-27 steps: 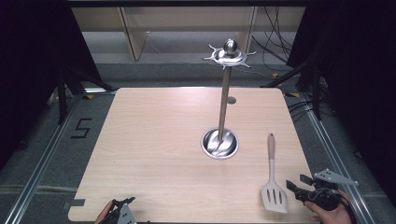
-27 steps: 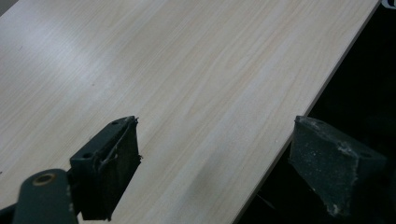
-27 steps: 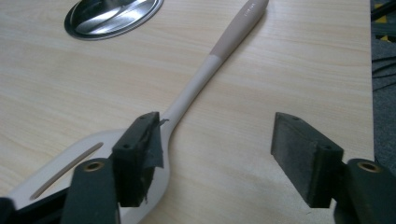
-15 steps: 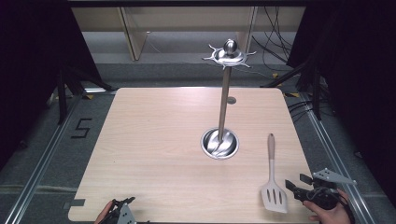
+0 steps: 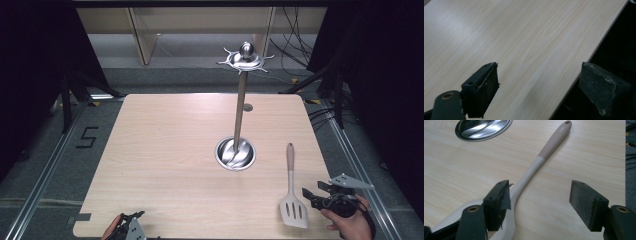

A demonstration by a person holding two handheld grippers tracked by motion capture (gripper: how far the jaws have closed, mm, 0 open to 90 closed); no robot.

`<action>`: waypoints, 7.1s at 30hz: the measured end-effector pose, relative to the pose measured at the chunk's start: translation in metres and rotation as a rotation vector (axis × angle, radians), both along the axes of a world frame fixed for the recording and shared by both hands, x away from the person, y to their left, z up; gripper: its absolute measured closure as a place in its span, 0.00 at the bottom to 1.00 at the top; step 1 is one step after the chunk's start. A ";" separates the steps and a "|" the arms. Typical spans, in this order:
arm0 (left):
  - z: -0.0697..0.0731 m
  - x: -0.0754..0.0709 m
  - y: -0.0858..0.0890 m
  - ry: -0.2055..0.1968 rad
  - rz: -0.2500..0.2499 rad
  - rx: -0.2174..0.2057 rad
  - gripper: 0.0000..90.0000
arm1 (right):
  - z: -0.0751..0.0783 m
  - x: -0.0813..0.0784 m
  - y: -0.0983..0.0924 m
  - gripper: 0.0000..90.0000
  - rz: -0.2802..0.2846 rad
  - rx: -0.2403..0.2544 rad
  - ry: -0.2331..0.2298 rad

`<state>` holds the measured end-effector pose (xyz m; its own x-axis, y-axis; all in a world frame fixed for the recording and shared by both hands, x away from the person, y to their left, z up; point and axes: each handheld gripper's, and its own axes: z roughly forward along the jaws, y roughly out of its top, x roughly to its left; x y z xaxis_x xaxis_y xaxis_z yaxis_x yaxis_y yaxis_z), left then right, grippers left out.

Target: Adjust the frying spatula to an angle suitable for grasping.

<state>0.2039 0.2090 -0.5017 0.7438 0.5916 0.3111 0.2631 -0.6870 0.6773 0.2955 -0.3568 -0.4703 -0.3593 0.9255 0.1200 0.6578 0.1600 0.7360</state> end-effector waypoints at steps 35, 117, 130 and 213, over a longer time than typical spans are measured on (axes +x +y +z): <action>0.001 0.000 0.000 0.004 0.000 0.004 0.17 | 0.026 0.067 0.019 0.43 0.094 -0.099 0.042; 0.001 0.000 0.000 0.009 0.003 0.011 0.17 | -0.002 0.164 0.061 0.77 0.121 -0.329 0.556; 0.000 -0.001 -0.003 -0.011 -0.004 -0.029 0.17 | 0.000 0.166 0.074 0.81 0.117 -0.389 0.595; 0.001 0.000 -0.002 0.009 -0.013 0.008 0.17 | 0.155 0.068 0.086 0.84 0.364 -0.018 -0.236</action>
